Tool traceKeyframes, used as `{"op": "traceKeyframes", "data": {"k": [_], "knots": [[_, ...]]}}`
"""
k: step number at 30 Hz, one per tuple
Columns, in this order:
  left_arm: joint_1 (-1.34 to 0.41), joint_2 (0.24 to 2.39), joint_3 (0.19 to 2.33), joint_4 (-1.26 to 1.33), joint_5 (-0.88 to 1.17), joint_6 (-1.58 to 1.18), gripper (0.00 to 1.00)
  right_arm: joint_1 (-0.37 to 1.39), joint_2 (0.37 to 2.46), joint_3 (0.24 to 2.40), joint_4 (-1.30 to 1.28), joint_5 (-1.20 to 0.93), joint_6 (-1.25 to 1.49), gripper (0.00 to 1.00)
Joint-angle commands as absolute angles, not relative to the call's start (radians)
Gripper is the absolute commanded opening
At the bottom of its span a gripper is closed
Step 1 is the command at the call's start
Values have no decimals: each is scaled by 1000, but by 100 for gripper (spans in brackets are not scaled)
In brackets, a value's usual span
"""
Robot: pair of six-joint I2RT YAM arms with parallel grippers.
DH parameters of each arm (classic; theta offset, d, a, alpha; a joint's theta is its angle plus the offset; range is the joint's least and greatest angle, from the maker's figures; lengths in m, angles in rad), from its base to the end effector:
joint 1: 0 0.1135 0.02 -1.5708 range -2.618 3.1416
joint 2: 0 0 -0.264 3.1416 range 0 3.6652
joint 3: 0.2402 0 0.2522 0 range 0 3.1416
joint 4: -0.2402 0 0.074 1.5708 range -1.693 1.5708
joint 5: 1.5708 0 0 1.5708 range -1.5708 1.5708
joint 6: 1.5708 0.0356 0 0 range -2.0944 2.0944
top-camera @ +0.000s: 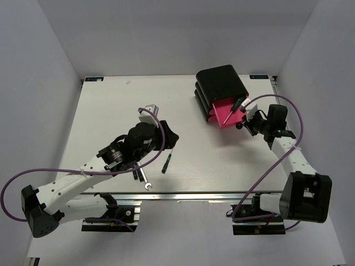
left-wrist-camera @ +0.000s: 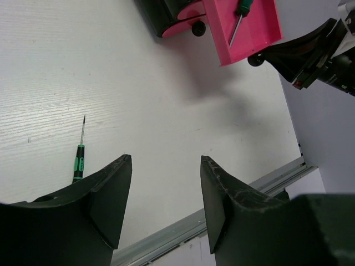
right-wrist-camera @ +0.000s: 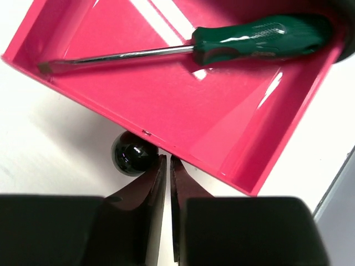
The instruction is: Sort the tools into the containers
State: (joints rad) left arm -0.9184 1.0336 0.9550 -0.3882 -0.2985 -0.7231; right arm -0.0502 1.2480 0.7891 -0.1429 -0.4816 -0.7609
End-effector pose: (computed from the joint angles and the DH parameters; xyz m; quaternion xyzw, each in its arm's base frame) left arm 0.1481 -0.1766 0.3323 0.0045 0.8456 -0.2931 0.4461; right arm 0.2699 0.0029 0.2494 -0.4031 0.7670 0.0155 0.4989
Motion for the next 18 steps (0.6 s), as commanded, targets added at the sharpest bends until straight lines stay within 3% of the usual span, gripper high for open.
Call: {"op": "traceKeyframes", "data": {"k": [1,18], "knots": [[-914,1026,948,-377,-287,-729,63,-44,1273,851,69,-485,-646,14],[-914,1069,963,-367,-262,-723,65,-44,1532,1083,167,-485,-433,20]]}}
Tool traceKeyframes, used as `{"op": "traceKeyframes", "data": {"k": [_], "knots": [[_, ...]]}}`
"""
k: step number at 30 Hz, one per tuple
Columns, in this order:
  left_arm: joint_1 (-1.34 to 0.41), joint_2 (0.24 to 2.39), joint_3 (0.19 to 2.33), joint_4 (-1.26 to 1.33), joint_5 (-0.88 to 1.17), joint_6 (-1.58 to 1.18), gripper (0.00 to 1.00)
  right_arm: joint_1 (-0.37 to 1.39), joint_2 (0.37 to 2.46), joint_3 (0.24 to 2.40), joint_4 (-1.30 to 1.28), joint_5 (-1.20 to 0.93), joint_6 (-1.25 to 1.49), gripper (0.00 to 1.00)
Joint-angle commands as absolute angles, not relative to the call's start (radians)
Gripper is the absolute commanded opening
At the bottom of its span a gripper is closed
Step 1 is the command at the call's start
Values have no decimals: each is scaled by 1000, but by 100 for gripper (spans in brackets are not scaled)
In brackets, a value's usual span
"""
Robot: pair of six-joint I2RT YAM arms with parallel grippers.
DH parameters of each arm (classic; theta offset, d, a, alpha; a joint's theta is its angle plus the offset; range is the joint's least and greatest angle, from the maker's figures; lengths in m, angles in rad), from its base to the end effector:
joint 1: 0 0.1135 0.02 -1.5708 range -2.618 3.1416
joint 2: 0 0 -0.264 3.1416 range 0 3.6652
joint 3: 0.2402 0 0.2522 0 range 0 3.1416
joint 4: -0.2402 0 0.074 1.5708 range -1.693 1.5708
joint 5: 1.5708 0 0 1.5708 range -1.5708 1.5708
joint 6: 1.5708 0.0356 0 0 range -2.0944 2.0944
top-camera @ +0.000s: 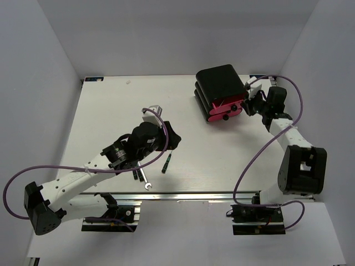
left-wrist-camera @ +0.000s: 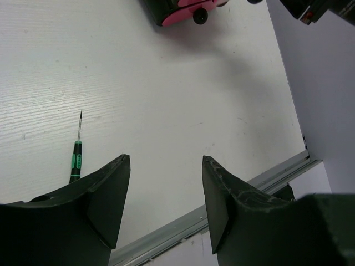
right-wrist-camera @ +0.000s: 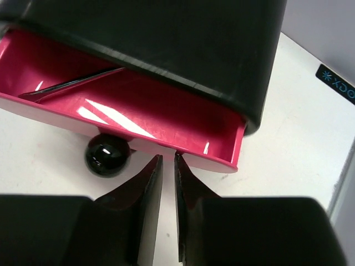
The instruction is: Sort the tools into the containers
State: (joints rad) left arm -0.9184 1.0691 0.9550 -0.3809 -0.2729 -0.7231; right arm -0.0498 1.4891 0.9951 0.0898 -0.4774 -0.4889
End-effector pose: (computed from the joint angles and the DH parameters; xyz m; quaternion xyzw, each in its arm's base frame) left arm 0.1524 -0.1837 0.3252 0.0136 0.8535 -0.2917 0.4315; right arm 0.3401 -0.0006 0.2718 -0.3037 0.7632 0.0478 0.5684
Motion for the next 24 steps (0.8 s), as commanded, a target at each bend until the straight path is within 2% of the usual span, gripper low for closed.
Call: {"op": "traceKeyframes", "data": {"k": [1,10,15,18,19,22,24], "knots": [[-914,1074,969,-368,-261,-723,65,-44,1575,1103,172,-479,-395,21],[-914,1098,977,-377,-267,-735,65,-43,1718,1232,245,-449,-184,21],[-914,1098,968,-385,-276,-744,64,-57,1600,1140,169,-460,-160,19],[-914,1092,947,-391,-288,-749,57,-69,1524,1008,181,-495,-118,20],[-914,1091,942,-394,-293,-749,54,-68,1514,982,179,-509,-109,21],[-914,1089,930,-400,-298,-753,50,-69,1514,913,173,-535,-78,33],[-914,1092,930,-405,-298,-755,50,-67,1548,902,178,-545,-63,47]]}}
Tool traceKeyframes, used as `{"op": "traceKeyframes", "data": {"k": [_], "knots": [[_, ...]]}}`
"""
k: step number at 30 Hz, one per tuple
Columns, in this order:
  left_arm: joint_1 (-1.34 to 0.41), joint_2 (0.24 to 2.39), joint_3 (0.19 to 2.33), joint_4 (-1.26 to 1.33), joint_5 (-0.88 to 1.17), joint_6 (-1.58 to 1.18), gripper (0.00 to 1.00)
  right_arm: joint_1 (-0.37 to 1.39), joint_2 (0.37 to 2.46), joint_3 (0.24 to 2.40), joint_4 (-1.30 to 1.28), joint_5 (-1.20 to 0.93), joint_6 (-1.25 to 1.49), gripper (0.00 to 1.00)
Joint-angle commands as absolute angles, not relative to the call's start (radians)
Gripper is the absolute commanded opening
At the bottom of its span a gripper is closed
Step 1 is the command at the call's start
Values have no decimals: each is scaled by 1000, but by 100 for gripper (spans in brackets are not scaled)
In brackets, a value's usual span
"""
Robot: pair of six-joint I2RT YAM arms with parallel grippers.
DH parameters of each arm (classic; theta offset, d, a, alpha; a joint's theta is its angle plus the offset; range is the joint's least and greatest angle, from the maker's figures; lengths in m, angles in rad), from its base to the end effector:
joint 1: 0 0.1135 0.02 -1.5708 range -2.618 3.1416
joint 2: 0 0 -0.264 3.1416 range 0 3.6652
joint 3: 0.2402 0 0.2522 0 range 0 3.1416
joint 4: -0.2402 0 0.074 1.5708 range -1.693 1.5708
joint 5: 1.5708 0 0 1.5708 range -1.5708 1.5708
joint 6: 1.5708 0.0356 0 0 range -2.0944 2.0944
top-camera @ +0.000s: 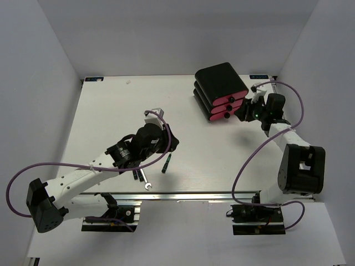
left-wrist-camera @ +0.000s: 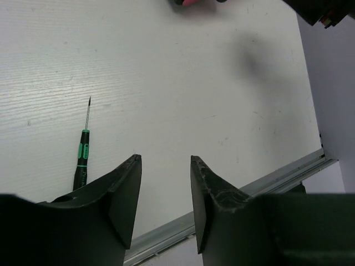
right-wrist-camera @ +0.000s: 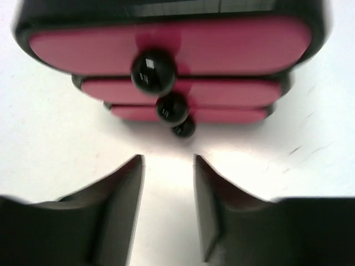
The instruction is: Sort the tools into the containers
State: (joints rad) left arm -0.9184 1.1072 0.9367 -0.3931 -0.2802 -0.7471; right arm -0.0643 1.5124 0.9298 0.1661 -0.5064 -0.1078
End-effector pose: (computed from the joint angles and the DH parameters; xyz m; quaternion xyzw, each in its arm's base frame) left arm 0.1566 -0.1887 0.3094 0.0071 0.8699 -0.2712 0.4120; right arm 0.3387 -0.0045 0.2498 -0.1543 0.8081 0.1637 0.5443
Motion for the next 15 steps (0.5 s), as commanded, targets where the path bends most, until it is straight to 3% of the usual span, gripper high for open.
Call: {"op": "traceKeyframes", "data": {"k": [1,2,6,15], "knots": [[-914,1092,930,-408,-298,-756,51,-67,1564,905,182,-555,-51,52],[-914,1092,930,-414,-301,-756,52,-67,1583,910,196,-563,-51,65],[-916,1091,925,-417,-308,-765,57,-67,1701,983,202,-571,-35,78],[-914,1112,920,-420,-311,-781,58,-41,1819,1100,294,-621,63,76]]}}
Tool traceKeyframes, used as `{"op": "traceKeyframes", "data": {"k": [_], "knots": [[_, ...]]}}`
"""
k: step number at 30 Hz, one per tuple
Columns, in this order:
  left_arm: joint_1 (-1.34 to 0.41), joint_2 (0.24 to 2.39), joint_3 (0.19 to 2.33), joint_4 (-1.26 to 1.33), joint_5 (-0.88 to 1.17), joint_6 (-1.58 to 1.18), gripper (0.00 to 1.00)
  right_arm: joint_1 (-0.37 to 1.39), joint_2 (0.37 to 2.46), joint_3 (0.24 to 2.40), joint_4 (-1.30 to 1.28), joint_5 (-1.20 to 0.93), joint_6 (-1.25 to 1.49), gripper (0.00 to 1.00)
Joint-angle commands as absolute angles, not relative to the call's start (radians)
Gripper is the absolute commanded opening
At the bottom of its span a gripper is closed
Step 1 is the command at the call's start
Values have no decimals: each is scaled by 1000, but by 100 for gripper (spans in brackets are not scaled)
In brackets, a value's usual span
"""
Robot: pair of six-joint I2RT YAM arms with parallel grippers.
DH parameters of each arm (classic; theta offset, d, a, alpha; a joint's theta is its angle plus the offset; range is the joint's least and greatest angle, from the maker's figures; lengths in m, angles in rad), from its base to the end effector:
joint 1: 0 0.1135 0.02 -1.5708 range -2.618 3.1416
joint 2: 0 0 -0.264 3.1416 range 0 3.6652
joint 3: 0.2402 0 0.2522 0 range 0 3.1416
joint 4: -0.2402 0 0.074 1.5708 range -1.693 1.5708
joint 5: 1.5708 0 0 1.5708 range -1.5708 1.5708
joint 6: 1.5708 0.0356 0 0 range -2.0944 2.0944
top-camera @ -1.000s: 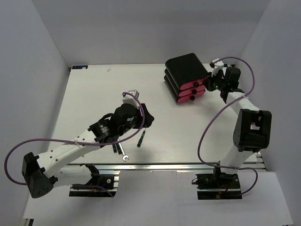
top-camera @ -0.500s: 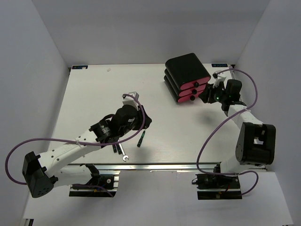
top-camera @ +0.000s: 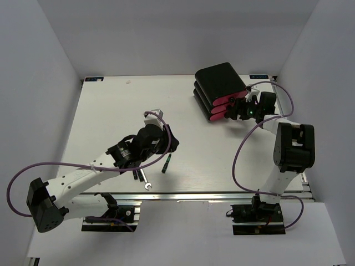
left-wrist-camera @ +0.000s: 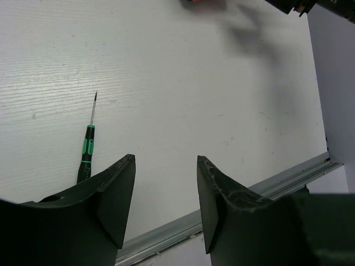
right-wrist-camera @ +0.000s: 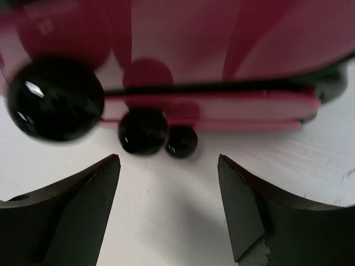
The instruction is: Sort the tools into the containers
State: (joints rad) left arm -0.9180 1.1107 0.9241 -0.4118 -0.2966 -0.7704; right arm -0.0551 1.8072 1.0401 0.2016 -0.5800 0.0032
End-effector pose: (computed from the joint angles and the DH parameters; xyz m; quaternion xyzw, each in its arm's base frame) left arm 0.1564 -0.1874 0.3027 -0.0044 0.8771 -0.2586 0.4047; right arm 0.3879 -0.0019 0.1877 -0.1132 0.8434 0.2385 0.4680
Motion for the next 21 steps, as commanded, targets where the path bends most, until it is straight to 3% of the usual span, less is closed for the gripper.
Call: {"op": "traceKeyframes", "data": {"k": [1,9,13,16,21], "knots": [[-914,1114,920,-420,-313,-782,58,-37,1824,1103,316,-620,74,76],[-914,1115,908,-437,-334,-792,58,-8,1864,1112,411,-598,158,60],[-914,1100,897,-448,-351,-802,58,-8,1858,1095,425,-620,146,35],[-914,1083,881,-448,-359,-810,57,-12,1818,1051,411,-626,103,24],[-914,1063,859,-448,-360,-813,58,-35,1711,936,400,-644,72,19]]}}
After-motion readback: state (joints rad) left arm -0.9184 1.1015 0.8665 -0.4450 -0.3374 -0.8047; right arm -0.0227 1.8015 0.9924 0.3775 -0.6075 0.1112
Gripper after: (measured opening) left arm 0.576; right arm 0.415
